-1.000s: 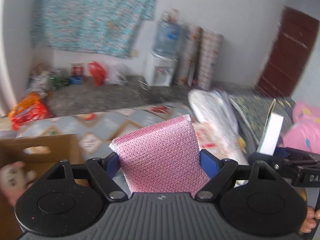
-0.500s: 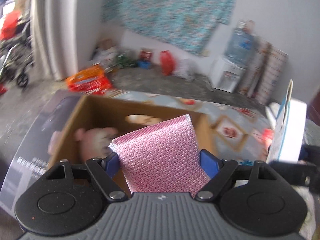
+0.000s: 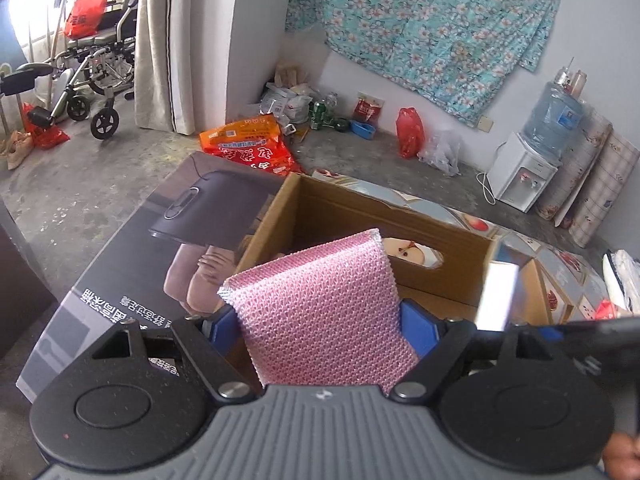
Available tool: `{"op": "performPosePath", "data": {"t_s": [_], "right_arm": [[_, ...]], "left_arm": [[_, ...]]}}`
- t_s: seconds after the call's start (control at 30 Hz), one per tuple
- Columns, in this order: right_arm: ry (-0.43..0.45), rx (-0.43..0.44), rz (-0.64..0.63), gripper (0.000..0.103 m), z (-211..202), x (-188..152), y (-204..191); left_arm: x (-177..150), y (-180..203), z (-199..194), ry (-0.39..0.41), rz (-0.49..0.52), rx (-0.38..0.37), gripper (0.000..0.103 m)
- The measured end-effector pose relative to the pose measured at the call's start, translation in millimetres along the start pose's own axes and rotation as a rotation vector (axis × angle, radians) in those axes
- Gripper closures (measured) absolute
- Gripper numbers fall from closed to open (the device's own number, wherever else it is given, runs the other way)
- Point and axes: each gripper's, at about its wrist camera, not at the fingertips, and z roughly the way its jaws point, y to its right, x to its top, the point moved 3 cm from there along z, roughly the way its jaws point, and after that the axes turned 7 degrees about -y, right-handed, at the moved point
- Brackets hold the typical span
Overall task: Organize soft objects
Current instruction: 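Carry sponge and bandage box to the cardboard box and release both inside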
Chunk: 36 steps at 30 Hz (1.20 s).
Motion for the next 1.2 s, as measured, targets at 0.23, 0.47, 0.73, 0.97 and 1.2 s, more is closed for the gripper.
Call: {"op": "performPosePath", "data": {"t_s": [0.23, 0.47, 0.73, 0.97, 1.2], "right_arm": [[-0.11, -0.05, 0.021, 0.021, 70, 35, 6], [-0.14, -0.135, 0.036, 0.02, 100, 37, 17], [-0.011, -0.075, -0.025, 0.019, 45, 30, 16], [0.166, 0.001, -0.008, 0.018, -47, 13, 45], [0.27, -0.002, 0.015, 0.016, -112, -21, 84]], "left_arm": [[2, -11, 4, -0.005, -0.02, 0.035, 0.019], [-1, -11, 11, -0.026, -0.028, 0.043, 0.019], [-3, 4, 6, -0.018, -0.001, 0.018, 0.019], [-5, 39, 13, -0.053, 0.094, -0.03, 0.019], [-1, 109, 55, -0.137, 0.248, -0.085, 0.017]]}}
